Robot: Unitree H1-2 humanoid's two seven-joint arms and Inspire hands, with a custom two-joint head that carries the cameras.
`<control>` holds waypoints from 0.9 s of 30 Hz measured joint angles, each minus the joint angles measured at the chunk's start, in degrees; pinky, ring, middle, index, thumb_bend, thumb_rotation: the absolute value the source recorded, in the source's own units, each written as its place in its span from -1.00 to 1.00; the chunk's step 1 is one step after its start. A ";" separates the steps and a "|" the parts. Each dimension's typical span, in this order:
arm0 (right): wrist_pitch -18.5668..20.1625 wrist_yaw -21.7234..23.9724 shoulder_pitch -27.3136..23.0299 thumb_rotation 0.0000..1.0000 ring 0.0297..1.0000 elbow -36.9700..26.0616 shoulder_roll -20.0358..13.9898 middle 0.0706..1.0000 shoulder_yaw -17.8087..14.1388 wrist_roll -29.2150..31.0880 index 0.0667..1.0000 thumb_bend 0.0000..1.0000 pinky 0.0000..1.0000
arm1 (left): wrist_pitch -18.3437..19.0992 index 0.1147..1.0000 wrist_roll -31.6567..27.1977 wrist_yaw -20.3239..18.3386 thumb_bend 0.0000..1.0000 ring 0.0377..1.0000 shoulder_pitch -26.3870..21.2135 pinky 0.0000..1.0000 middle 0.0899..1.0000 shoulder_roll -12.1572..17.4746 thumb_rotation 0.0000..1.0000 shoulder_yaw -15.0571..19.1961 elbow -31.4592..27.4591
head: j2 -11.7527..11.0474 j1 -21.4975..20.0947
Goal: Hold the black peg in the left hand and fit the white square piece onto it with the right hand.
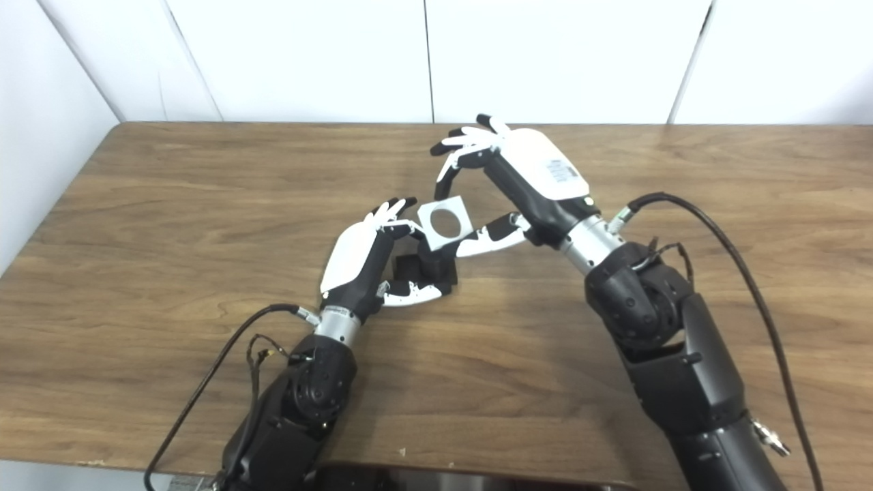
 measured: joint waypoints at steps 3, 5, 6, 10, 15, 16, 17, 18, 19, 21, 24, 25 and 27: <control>-0.01 -0.01 -0.02 -0.71 0.75 1.00 0.33 0.58 0.57 -0.72 -0.11 0.03 0.96 | 0.02 -0.15 0.09 0.03 0.03 0.98 -0.01 1.00 0.88 0.00 -0.82 -0.01 0.00 | 0.09 0.09; -0.19 -0.07 0.00 -0.71 0.74 2.43 0.41 0.56 1.03 -1.24 -0.11 0.03 0.95 | 0.05 -0.15 0.09 0.03 0.03 0.98 0.00 1.00 0.89 -0.02 -0.82 0.00 0.00 | 0.26 0.26; -0.25 -0.09 0.00 -0.71 0.74 2.95 0.43 0.56 1.21 -1.42 -0.11 0.03 0.95 | 0.06 -0.15 0.09 0.03 0.03 0.98 0.00 1.00 0.89 -0.03 -0.82 0.00 0.00 | 0.26 0.26; -0.40 -0.31 -0.01 -0.71 0.73 4.25 0.55 0.56 1.32 -1.60 -0.11 0.03 0.94 | 0.17 -0.15 0.12 0.02 0.03 0.98 0.01 1.00 0.88 -0.06 -0.82 0.00 -0.01 | 0.44 0.44; -0.64 -0.63 -0.01 -0.71 0.74 5.89 0.55 0.57 1.50 -1.60 -0.11 0.03 0.94 | 0.20 -0.15 0.12 0.01 0.03 0.98 0.04 1.00 0.89 -0.07 -0.82 0.01 -0.01 | 0.62 0.53; -0.66 -0.65 -0.01 -0.71 0.74 6.10 0.53 0.57 1.56 -1.60 -0.11 0.03 0.94 | 0.20 -0.15 0.11 0.00 0.03 0.98 0.04 1.00 0.89 -0.07 -0.82 0.03 -0.02 | 0.70 0.61; -0.70 -0.67 -0.01 -0.71 0.74 6.23 0.52 0.56 1.59 -1.60 -0.11 0.03 0.93 | 0.20 -0.15 0.11 0.00 0.03 0.98 0.05 1.00 0.89 -0.08 -0.82 0.04 -0.02 | 0.70 0.62; -0.77 -0.75 -0.01 -0.71 0.74 6.30 0.52 0.56 1.59 -1.60 -0.11 0.03 0.93 | 0.20 -0.15 0.11 -0.01 0.03 0.98 0.05 1.00 0.89 -0.08 -0.82 0.05 -0.02 | 0.62 0.62; -0.83 -0.84 -0.02 -0.71 0.73 6.37 0.52 0.56 1.59 -1.60 -0.11 0.03 0.91 | 0.21 -0.15 0.11 -0.01 0.03 0.98 0.06 1.00 0.88 -0.09 -0.82 0.05 -0.02 | 0.70 0.70; -1.31 -1.19 -0.04 -0.71 0.73 7.05 0.52 0.56 1.63 -1.60 -0.11 0.03 0.91 | 0.25 -0.15 0.12 -0.01 0.03 0.98 0.07 1.00 0.88 -0.11 -0.82 0.05 -0.02 | 0.70 0.70; -1.71 -1.23 -0.03 -0.71 0.73 8.02 0.50 0.57 1.79 -1.61 -0.11 0.03 0.93 | 0.24 -0.15 0.11 0.00 0.03 0.98 0.09 1.00 0.88 -0.13 -0.82 0.05 -0.03 | 0.70 0.79; -1.72 -1.24 -0.04 -0.71 0.73 8.03 0.50 0.57 1.79 -1.62 -0.11 0.03 0.93 | 0.23 -0.15 0.11 0.00 0.03 0.98 0.10 1.00 0.88 -0.14 -0.82 0.06 -0.03 | 0.70 0.79; -1.75 -1.27 -0.08 -0.71 0.73 8.17 0.51 0.57 1.80 -1.64 -0.11 0.03 0.94 | 0.27 -0.15 0.12 0.00 0.03 0.98 0.11 1.00 0.88 -0.17 -0.82 0.06 -0.04 | 0.70 0.88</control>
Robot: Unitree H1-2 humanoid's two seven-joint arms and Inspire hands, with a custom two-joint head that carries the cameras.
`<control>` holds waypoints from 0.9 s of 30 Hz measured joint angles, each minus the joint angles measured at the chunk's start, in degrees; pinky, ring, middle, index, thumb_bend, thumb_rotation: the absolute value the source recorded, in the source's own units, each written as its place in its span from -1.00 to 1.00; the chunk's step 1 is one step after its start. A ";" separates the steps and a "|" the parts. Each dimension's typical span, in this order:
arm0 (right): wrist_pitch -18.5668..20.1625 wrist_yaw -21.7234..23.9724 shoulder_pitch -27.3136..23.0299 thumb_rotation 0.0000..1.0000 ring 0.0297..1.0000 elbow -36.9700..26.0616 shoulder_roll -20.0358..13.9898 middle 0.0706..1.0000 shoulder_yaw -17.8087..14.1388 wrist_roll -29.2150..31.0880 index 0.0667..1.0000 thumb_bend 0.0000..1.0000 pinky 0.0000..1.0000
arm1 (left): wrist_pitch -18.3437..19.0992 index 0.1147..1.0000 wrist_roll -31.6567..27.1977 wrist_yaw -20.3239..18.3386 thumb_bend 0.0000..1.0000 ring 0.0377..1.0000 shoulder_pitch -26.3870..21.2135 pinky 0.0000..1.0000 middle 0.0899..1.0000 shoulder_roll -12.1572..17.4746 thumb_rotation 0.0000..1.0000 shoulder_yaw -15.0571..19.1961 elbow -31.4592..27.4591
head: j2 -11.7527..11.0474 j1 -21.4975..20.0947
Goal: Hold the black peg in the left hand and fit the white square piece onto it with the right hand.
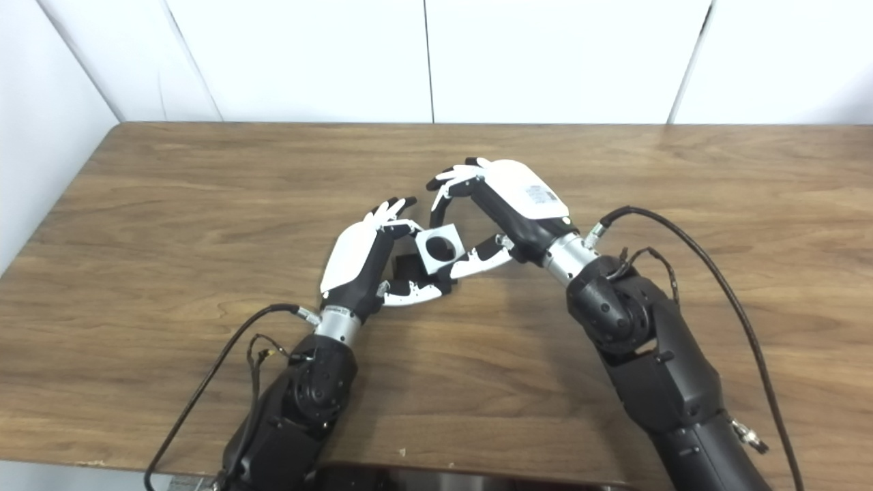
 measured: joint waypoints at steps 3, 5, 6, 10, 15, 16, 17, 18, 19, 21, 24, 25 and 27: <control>-0.14 -0.35 -0.16 -0.71 0.74 0.58 0.06 0.58 0.04 0.04 -0.11 0.03 0.94 | 0.21 -0.15 0.02 -0.03 0.03 0.98 0.02 1.00 0.89 -0.04 -0.82 0.00 -0.02 | 0.09 0.26; -0.14 -0.51 -0.32 -0.71 0.74 0.87 0.15 0.58 0.12 0.08 -0.11 0.03 0.94 | 0.25 -0.15 0.02 -0.03 0.03 0.98 0.04 1.00 0.88 -0.08 -0.82 0.01 -0.02 | 0.17 0.53; -0.14 -0.57 -0.35 -0.71 0.73 1.00 0.23 0.57 0.17 0.11 -0.11 0.03 0.93 | 0.25 -0.15 0.02 -0.03 0.03 0.98 0.05 1.00 0.88 -0.09 -0.82 0.01 -0.02 | 0.18 0.61; -0.12 -1.23 -0.37 -0.71 0.72 1.62 0.91 0.56 0.42 0.04 -0.11 0.03 0.90 | 0.24 -0.15 0.10 0.00 0.03 0.98 0.06 1.00 0.88 -0.12 -0.82 0.00 -0.03 | 0.35 0.70; 0.01 -1.48 -0.37 -0.71 0.73 2.63 2.04 0.57 1.00 -0.30 -0.11 0.03 0.94 | 0.23 -0.15 0.21 0.06 0.03 0.99 0.06 1.00 0.88 -0.16 -0.82 0.00 -0.03 | 0.44 0.70; 0.05 -1.59 -0.35 -0.71 0.73 3.01 2.18 0.57 1.04 -0.35 -0.11 0.03 0.95 | 0.21 -0.15 0.22 0.09 0.03 0.99 0.06 1.00 0.88 -0.17 -0.82 0.01 -0.03 | 0.44 0.70; 0.06 -1.62 -0.35 -0.71 0.73 3.17 2.24 0.57 1.05 -0.36 -0.11 0.03 0.95 | 0.21 -0.15 0.23 0.10 0.03 0.99 0.06 1.00 0.88 -0.16 -0.82 0.01 -0.03 | 0.44 0.70; 0.06 -1.65 -0.36 -0.71 0.73 3.22 2.26 0.57 1.07 -0.37 -0.11 0.03 0.95 | 0.20 -0.15 0.23 0.11 0.03 0.99 0.06 1.00 0.88 -0.17 -0.82 0.01 -0.03 | 0.44 0.70; 0.06 -1.66 -0.36 -0.71 0.72 3.22 2.26 0.56 1.07 -0.38 -0.11 0.03 0.93 | 0.20 -0.15 0.24 0.11 0.03 0.99 0.06 1.00 0.89 -0.17 -0.82 0.01 -0.03 | 0.44 0.70; 0.05 -1.91 -0.37 -0.71 0.72 3.42 2.38 0.56 1.16 -0.47 -0.11 0.03 0.92 | 0.19 -0.15 0.23 0.12 0.03 1.00 0.06 1.00 0.89 -0.17 -0.82 0.02 -0.02 | 0.44 0.70; 0.05 -2.33 -0.37 -0.71 0.72 3.65 2.56 0.56 1.25 -0.62 -0.11 0.03 0.91 | 0.19 -0.15 0.23 0.14 0.03 1.00 0.07 1.00 0.89 -0.20 -0.82 0.10 -0.02 | 0.44 0.70; 0.05 -2.44 -0.37 -0.71 0.72 3.65 2.56 0.56 1.29 -0.64 -0.11 0.03 0.91 | 0.20 -0.15 0.23 0.14 0.03 1.00 0.08 1.00 0.89 -0.22 -0.82 0.14 -0.02 | 0.44 0.70; 0.05 -2.55 -0.37 -0.71 0.72 3.65 2.56 0.56 1.36 -0.68 -0.11 0.03 0.91 | 0.19 -0.15 0.23 0.14 0.03 1.00 0.08 1.00 0.89 -0.23 -0.82 0.17 -0.02 | 0.44 0.70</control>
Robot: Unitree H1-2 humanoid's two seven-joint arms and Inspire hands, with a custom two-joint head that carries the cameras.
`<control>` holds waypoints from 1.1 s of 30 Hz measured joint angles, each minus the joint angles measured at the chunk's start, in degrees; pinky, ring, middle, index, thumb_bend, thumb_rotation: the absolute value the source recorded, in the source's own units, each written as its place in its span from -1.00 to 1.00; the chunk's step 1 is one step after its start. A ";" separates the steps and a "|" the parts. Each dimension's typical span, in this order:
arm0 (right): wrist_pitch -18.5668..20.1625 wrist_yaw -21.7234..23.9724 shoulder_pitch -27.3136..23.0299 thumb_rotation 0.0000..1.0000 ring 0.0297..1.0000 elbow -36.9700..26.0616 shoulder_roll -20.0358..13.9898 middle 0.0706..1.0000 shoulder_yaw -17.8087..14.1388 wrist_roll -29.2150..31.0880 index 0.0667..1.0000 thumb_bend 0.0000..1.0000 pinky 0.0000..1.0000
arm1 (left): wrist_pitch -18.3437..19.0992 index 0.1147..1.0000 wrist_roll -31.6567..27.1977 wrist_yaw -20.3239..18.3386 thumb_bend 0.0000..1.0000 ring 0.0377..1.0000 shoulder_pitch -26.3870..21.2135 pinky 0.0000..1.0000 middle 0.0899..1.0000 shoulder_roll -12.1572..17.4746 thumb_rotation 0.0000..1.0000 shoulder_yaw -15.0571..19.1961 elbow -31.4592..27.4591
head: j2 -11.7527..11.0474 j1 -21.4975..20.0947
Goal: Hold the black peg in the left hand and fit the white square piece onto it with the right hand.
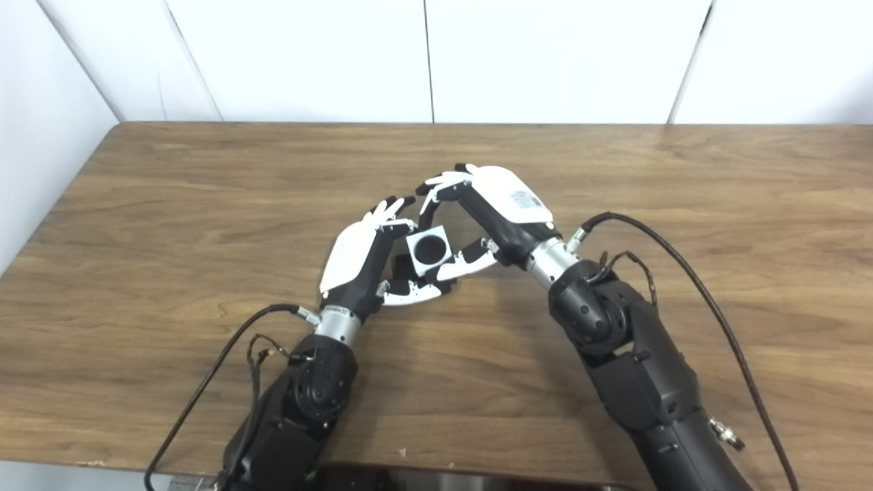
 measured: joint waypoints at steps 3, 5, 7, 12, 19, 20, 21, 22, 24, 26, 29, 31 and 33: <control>0.00 -0.17 0.00 -0.71 0.72 0.00 0.00 0.56 0.08 -0.08 -0.11 0.03 0.91 | 0.00 -0.15 0.00 0.00 0.03 1.00 0.00 1.00 0.89 -0.01 -0.82 0.02 0.00 | 0.00 0.00; 0.00 -0.29 0.00 -0.71 0.72 0.00 -0.01 0.56 0.14 -0.11 -0.11 0.03 0.91 | 0.00 -0.15 0.00 0.01 0.03 1.00 0.01 1.00 0.89 -0.01 -0.82 0.03 0.00 | 0.00 0.00; 0.00 -0.41 0.00 -0.71 0.72 0.01 -0.01 0.56 0.19 -0.12 -0.11 0.03 0.91 | 0.01 -0.15 0.00 0.02 0.03 1.00 0.01 1.00 0.89 -0.02 -0.82 0.05 0.00 | 0.00 0.00; 0.00 -0.51 0.00 -0.71 0.72 0.03 -0.02 0.56 0.26 -0.12 -0.11 0.03 0.91 | 0.01 -0.15 0.00 0.04 0.03 1.00 0.01 1.00 0.89 -0.03 -0.82 0.07 0.00 | 0.00 0.00; 0.00 -0.53 0.00 -0.71 0.72 0.03 -0.02 0.56 0.28 -0.12 -0.11 0.03 0.91 | 0.01 -0.15 0.00 0.05 0.03 1.00 0.01 1.00 0.89 -0.03 -0.82 0.08 0.00 | 0.00 0.00; 0.00 -0.53 0.00 -0.71 0.72 0.03 -0.02 0.56 0.28 -0.12 -0.11 0.03 0.91 | 0.01 -0.15 0.00 0.05 0.03 1.00 0.02 1.00 0.89 -0.03 -0.82 0.08 0.00 | 0.00 0.00; 0.00 -0.54 0.00 -0.71 0.72 0.03 -0.02 0.56 0.28 -0.12 -0.11 0.03 0.91 | 0.01 -0.15 0.00 0.05 0.03 1.00 0.02 1.00 0.89 -0.03 -0.82 0.08 0.00 | 0.00 0.00; 0.00 -0.54 0.00 -0.71 0.72 0.03 -0.02 0.56 0.28 -0.12 -0.11 0.03 0.91 | 0.01 -0.15 0.00 0.05 0.03 1.00 0.02 1.00 0.89 -0.03 -0.82 0.08 0.00 | 0.00 0.00; 0.00 -0.54 0.00 -0.71 0.72 0.03 -0.02 0.56 0.29 -0.12 -0.11 0.03 0.91 | 0.01 -0.15 0.00 0.05 0.03 0.99 0.02 1.00 0.89 -0.03 -0.82 0.08 0.00 | 0.00 0.00; 0.01 -0.54 -0.10 -0.71 0.71 0.17 0.00 0.55 0.67 -0.32 -0.11 0.03 0.90 | 0.06 -0.15 0.09 0.08 0.03 1.00 0.02 1.00 0.87 -0.05 -0.83 0.09 0.00 | 0.35 0.00; 0.14 0.08 -1.30 -0.71 0.70 0.79 -0.18 0.53 2.07 -1.42 -0.11 0.03 0.90 | 0.38 -0.15 0.11 0.07 0.04 1.00 0.04 1.00 0.87 -0.12 -0.83 0.37 -0.01 | 0.44 0.09; 0.15 0.71 -2.48 -0.71 0.69 1.08 -0.52 0.53 2.74 -2.04 -0.11 0.03 0.90 | 1.06 -0.15 0.04 0.34 0.04 1.00 0.03 1.00 0.86 -0.73 -0.83 0.53 -0.01 | 0.44 0.09; 0.18 1.00 -2.77 -0.71 0.70 1.14 -0.69 0.53 2.98 -2.34 -0.11 0.03 0.90 | 1.29 -0.15 -0.05 0.98 0.04 1.00 0.08 1.00 0.86 -1.30 -0.83 0.57 -0.01 | 0.61 0.17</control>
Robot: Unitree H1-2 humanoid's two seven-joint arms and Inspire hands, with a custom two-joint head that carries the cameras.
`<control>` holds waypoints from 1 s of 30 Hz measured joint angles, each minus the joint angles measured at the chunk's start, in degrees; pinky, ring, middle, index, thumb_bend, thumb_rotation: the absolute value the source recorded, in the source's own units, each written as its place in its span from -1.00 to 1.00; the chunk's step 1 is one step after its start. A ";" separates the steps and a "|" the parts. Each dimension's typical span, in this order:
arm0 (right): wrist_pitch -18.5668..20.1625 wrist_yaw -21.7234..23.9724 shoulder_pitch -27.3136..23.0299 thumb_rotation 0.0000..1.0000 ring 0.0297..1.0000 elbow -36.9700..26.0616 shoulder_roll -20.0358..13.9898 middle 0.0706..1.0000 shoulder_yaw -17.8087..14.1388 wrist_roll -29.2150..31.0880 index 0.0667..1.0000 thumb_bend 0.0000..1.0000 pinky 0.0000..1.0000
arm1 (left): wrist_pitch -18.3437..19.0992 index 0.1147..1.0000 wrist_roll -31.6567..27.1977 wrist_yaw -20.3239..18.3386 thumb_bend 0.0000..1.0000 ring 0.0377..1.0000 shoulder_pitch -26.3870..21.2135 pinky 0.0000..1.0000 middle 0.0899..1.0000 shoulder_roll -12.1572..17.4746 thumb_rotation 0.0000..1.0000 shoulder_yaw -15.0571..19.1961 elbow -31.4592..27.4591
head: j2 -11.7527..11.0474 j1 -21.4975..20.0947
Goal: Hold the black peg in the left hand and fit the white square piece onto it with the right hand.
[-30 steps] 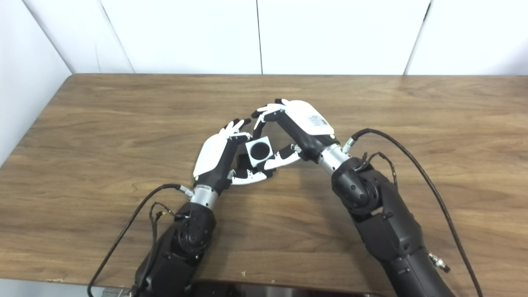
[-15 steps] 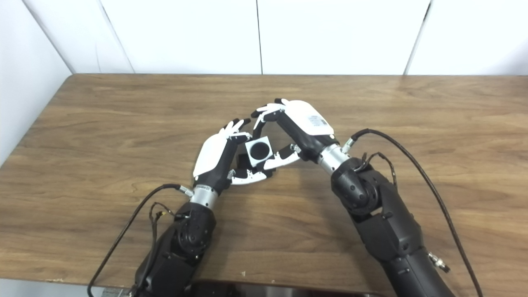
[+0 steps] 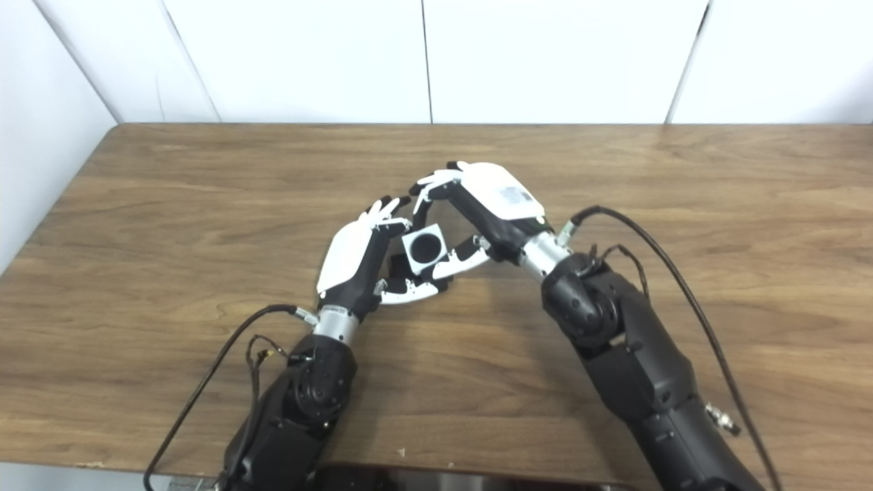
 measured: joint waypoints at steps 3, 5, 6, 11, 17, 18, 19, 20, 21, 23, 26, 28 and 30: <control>-0.02 -0.10 -0.04 -0.72 0.69 0.34 0.02 0.53 0.21 0.04 -0.11 0.03 0.89 | 0.19 -0.15 -0.04 0.17 0.03 0.99 0.06 1.00 0.88 0.04 -0.83 -0.01 0.00 | 0.26 0.00; -0.06 -0.34 -0.22 -0.72 0.69 0.81 0.01 0.53 0.39 0.18 -0.11 0.03 0.89 | 0.20 -0.15 -0.14 0.20 0.03 0.99 0.04 1.00 0.88 0.05 -0.83 -0.02 0.00 | 0.18 0.17; -0.06 -0.36 -0.25 -0.72 0.69 0.82 -0.01 0.53 0.46 0.18 -0.11 0.03 0.89 | 0.20 -0.15 -0.16 0.20 0.03 0.98 0.04 1.00 0.88 0.05 -0.83 -0.03 0.00 | 0.26 0.26; -0.08 -0.64 -0.26 -0.72 0.69 0.97 -0.14 0.52 0.63 0.36 -0.11 0.03 0.90 | 0.50 -0.15 -0.16 0.22 0.03 0.98 0.04 1.00 0.88 0.13 -0.83 -0.07 -0.02 | 0.18 0.35; -0.12 -1.23 -0.25 -0.72 0.69 1.33 -0.22 0.53 0.74 0.80 -0.11 0.03 0.89 | 0.76 -0.15 -0.15 0.20 0.03 0.97 0.03 1.00 0.88 0.20 -0.82 -0.15 -0.11 | 0.18 0.35; -0.11 -1.24 -0.25 -0.72 0.69 1.34 -0.35 0.52 0.74 0.94 -0.11 0.03 0.86 | 0.78 -0.15 -0.14 0.20 0.03 0.97 0.04 1.00 0.88 0.25 -0.82 -0.17 -0.20 | 0.26 0.35; -0.11 -1.26 -0.25 -0.72 0.69 1.37 -0.36 0.52 0.74 1.01 -0.11 0.03 0.85 | 0.78 -0.15 -0.14 0.20 0.03 0.97 0.04 1.00 0.88 0.26 -0.82 -0.17 -0.23 | 0.27 0.27; -0.12 -1.44 -0.24 -0.72 0.69 1.52 -0.39 0.52 0.74 1.10 -0.11 0.03 0.85 | 0.78 -0.15 -0.15 0.19 0.03 0.97 0.05 1.00 0.88 0.28 -0.82 -0.18 -0.28 | 0.27 0.26; -0.12 -1.52 -0.24 -0.72 0.69 1.61 -0.39 0.52 0.74 1.21 -0.11 0.03 0.85 | 0.78 -0.15 -0.15 0.18 0.03 0.98 0.05 1.00 0.89 0.28 -0.82 -0.18 -0.28 | 0.27 0.26; -0.09 -1.56 -0.19 -0.72 0.69 2.03 -0.48 0.52 0.75 1.20 -0.11 0.03 0.85 | 0.78 -0.15 -0.15 0.15 0.03 0.98 0.05 1.00 0.89 0.30 -0.82 -0.18 -0.36 | 0.35 0.18; 0.39 -1.86 0.93 -0.72 0.71 2.96 -0.73 0.53 0.75 1.07 -0.11 0.03 0.86 | 0.78 -0.15 -0.19 -0.29 0.03 0.98 0.15 1.00 0.89 0.30 -0.82 -0.31 -0.60 | 0.44 0.18; 0.91 -1.91 1.01 -0.72 0.71 2.75 -0.75 0.53 0.73 1.12 -0.11 0.03 0.87 | 0.80 -0.15 -0.18 -0.46 0.03 0.98 0.20 1.00 0.89 0.34 -0.82 -0.30 -0.75 | 0.62 0.18; 1.16 -1.90 1.01 -0.72 0.71 2.68 -0.76 0.53 0.73 1.12 -0.11 0.03 0.87 | 0.91 -0.15 -0.16 -0.55 0.03 0.98 0.23 1.00 0.89 0.30 -0.82 -0.29 -0.80 | 0.62 0.18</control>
